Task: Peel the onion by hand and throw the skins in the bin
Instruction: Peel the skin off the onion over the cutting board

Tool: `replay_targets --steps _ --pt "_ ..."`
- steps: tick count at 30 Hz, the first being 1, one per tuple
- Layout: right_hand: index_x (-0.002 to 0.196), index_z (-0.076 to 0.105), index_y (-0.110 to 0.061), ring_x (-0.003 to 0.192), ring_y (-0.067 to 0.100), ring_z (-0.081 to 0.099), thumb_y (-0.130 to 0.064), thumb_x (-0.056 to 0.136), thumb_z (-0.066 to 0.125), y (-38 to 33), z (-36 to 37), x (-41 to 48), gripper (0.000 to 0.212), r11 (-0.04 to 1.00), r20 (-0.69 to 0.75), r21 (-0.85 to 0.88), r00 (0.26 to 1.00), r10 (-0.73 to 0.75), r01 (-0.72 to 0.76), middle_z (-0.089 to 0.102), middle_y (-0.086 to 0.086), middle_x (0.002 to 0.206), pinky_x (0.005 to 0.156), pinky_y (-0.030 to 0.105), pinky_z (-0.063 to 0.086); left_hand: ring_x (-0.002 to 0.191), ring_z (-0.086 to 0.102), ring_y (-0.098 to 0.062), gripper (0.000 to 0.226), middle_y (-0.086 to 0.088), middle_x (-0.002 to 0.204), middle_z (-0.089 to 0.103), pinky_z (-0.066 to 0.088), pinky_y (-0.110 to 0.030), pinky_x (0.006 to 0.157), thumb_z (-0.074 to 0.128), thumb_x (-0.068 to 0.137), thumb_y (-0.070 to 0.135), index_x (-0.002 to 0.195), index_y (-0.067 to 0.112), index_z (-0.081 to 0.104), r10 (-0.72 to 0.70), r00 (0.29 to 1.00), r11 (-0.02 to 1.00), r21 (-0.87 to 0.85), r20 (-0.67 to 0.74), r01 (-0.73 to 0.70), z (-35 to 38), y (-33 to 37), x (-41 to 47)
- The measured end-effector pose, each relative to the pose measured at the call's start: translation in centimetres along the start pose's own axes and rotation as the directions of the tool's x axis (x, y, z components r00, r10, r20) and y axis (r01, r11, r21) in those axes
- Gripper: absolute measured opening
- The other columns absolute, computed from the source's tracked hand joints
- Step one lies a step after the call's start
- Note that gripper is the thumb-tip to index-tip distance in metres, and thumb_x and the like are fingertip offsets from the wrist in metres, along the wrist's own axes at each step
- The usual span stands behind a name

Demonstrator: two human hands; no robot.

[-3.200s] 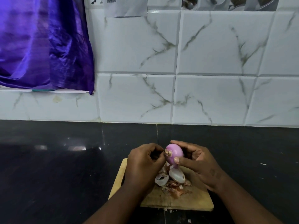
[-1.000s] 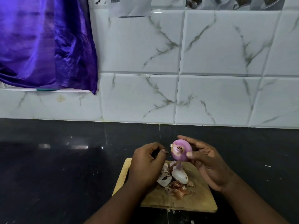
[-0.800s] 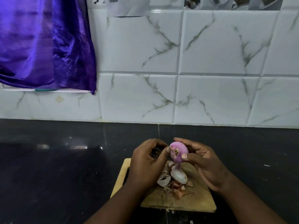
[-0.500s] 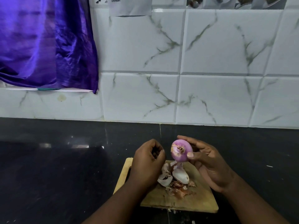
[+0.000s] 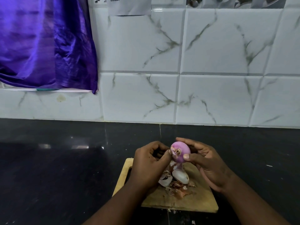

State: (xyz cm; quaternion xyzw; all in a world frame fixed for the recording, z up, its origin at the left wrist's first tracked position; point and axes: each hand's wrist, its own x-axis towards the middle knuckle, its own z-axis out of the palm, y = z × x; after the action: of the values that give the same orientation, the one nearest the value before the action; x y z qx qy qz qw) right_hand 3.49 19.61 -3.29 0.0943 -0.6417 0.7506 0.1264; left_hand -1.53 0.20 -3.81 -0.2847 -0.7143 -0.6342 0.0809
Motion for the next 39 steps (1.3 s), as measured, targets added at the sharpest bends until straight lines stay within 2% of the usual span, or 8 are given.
replay_targets --steps 2,7,13,17,25,31,36,39 --pt "0.123 0.075 -0.015 0.117 0.037 0.071 -0.006 0.075 0.077 0.0 0.0 -0.1 0.049 1.0 -0.002 -0.029 1.0 -0.009 0.009 0.074 0.017 0.126 0.093 0.041 0.061 0.076 0.075 -0.015 0.01 0.001 0.081 0.079 0.065 -0.035 0.068 0.076 0.094 0.016 0.087 0.021 0.081 0.007 1.0 1.0 0.009 -0.01 -0.007 0.0 -0.2 0.0" --pt "0.12 0.077 -0.017 0.114 0.032 0.073 -0.022 0.065 0.082 -0.2 0.4 -0.2 0.056 0.999 -0.012 -0.024 0.999 -0.033 0.032 0.076 0.015 0.124 0.088 0.033 0.062 0.073 0.075 -0.012 0.015 0.003 0.078 0.079 0.064 -0.032 0.065 0.077 0.093 0.011 0.084 0.021 0.082 0.033 0.998 0.999 0.04 -0.056 -0.03 0.1 -0.4 0.1" --pt "0.122 0.076 -0.016 0.118 0.038 0.07 -0.015 0.07 0.082 0.2 0.0 0.1 0.053 1.0 -0.012 -0.009 1.0 -0.027 0.027 0.075 0.017 0.125 0.098 0.046 0.059 0.084 0.079 -0.012 0.012 0.006 0.087 0.082 0.067 -0.038 0.076 0.074 0.097 0.016 0.098 0.021 0.084 0.016 0.998 1.0 -0.019 -0.056 -0.017 0.2 -0.2 -0.1" --pt "0.124 0.075 -0.016 0.118 0.038 0.07 -0.019 0.068 0.083 0.4 0.0 0.1 0.057 0.999 -0.018 -0.03 0.999 -0.045 0.045 0.074 0.017 0.126 0.101 0.052 0.055 0.082 0.079 -0.009 0.008 0.008 0.087 0.082 0.067 -0.033 0.074 0.081 0.091 0.017 0.097 0.021 0.084 0.041 0.997 0.999 0.001 -0.06 -0.041 0.1 -0.1 -0.1" --pt "0.125 0.075 -0.02 0.118 0.031 0.071 -0.025 0.069 0.085 0.8 0.0 0.1 0.056 0.985 -0.041 -0.146 0.994 -0.097 0.09 0.075 0.011 0.127 0.096 0.046 0.059 0.072 0.075 -0.008 0.016 0.008 0.078 0.079 0.061 -0.022 0.064 0.078 0.091 0.008 0.084 0.022 0.081 0.059 0.991 0.995 0.083 -0.124 -0.049 0.2 -0.5 0.0" --pt "0.125 0.074 -0.015 0.116 0.034 0.072 -0.005 0.076 0.075 0.8 -0.3 0.3 0.049 0.997 -0.022 -0.037 0.998 -0.066 0.065 0.075 0.015 0.126 0.09 0.036 0.061 0.08 0.075 -0.008 0.017 0.009 0.084 0.079 0.064 -0.026 0.07 0.072 0.097 0.01 0.091 0.024 0.081 0.057 0.991 0.996 0.076 -0.12 -0.048 0.3 -0.5 0.0" --pt "0.127 0.072 -0.014 0.122 0.036 0.069 -0.003 0.075 0.078 0.9 -0.5 0.3 0.054 0.996 -0.022 -0.059 0.997 -0.074 0.073 0.073 0.015 0.13 0.101 0.051 0.055 0.085 0.078 -0.009 0.012 0.008 0.089 0.082 0.066 -0.033 0.077 0.075 0.096 0.014 0.098 0.022 0.084 0.049 0.995 0.999 0.019 -0.083 -0.047 0.2 -0.3 0.1" --pt "0.127 0.073 -0.015 0.123 0.036 0.068 -0.001 0.074 0.078 1.0 -0.6 0.3 0.055 0.995 -0.02 -0.064 0.997 -0.081 0.079 0.072 0.015 0.13 0.104 0.054 0.053 0.084 0.078 -0.009 0.01 0.008 0.088 0.082 0.067 -0.037 0.077 0.078 0.094 0.015 0.097 0.022 0.084 0.048 0.995 0.999 0.021 -0.084 -0.046 0.1 -0.5 0.1"
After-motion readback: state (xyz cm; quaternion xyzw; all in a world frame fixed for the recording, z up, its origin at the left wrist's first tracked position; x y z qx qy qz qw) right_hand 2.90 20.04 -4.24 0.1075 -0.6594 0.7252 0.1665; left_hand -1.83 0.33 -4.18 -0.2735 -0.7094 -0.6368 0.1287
